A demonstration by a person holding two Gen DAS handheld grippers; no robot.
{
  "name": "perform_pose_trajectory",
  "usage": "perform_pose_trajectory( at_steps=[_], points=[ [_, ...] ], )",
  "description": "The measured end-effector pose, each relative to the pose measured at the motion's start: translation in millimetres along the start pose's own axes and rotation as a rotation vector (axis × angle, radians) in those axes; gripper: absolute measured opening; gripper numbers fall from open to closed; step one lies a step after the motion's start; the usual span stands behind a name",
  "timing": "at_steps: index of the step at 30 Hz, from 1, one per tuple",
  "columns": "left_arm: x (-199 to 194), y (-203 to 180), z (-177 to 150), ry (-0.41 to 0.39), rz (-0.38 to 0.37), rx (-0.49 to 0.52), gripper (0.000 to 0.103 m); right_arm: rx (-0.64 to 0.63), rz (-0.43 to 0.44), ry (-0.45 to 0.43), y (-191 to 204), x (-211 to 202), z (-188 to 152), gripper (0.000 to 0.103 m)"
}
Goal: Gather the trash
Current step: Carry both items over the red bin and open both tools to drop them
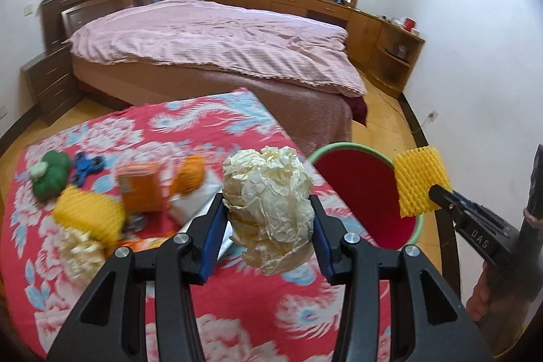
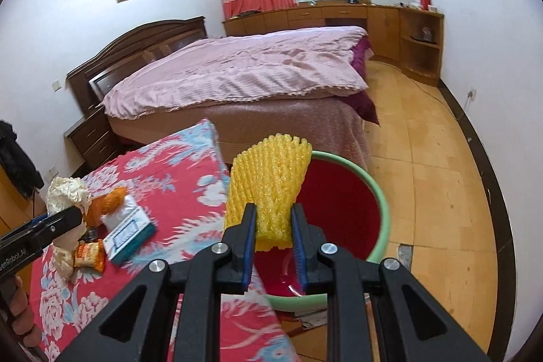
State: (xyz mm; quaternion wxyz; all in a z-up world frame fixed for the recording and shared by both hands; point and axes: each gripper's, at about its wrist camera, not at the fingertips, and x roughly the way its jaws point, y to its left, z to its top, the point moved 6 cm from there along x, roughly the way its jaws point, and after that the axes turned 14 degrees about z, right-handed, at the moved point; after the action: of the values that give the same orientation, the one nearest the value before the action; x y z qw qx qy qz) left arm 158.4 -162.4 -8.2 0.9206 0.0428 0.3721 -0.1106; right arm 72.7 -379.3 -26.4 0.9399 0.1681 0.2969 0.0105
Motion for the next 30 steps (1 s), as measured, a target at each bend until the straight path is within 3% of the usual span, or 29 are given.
perform_pose_trajectory(
  at_steps=[11,22,30],
  points=[
    [43.7,-79.3,3.5,0.04,-0.089,0.109,0.048,0.084,-0.05,0.022,-57.5,15.3,-15.8,0.022],
    [90.3,-140.3,-0.3,0.101,-0.168,0.182,0.048,0.112,-0.056,0.047,-84.7,32.4,-27.8,0.026],
    [97.7,-148.1,3.5,0.091,-0.173,0.18,0.062,0.153,-0.031,0.036,-94.9,35.0,-31.3,0.046]
  ],
)
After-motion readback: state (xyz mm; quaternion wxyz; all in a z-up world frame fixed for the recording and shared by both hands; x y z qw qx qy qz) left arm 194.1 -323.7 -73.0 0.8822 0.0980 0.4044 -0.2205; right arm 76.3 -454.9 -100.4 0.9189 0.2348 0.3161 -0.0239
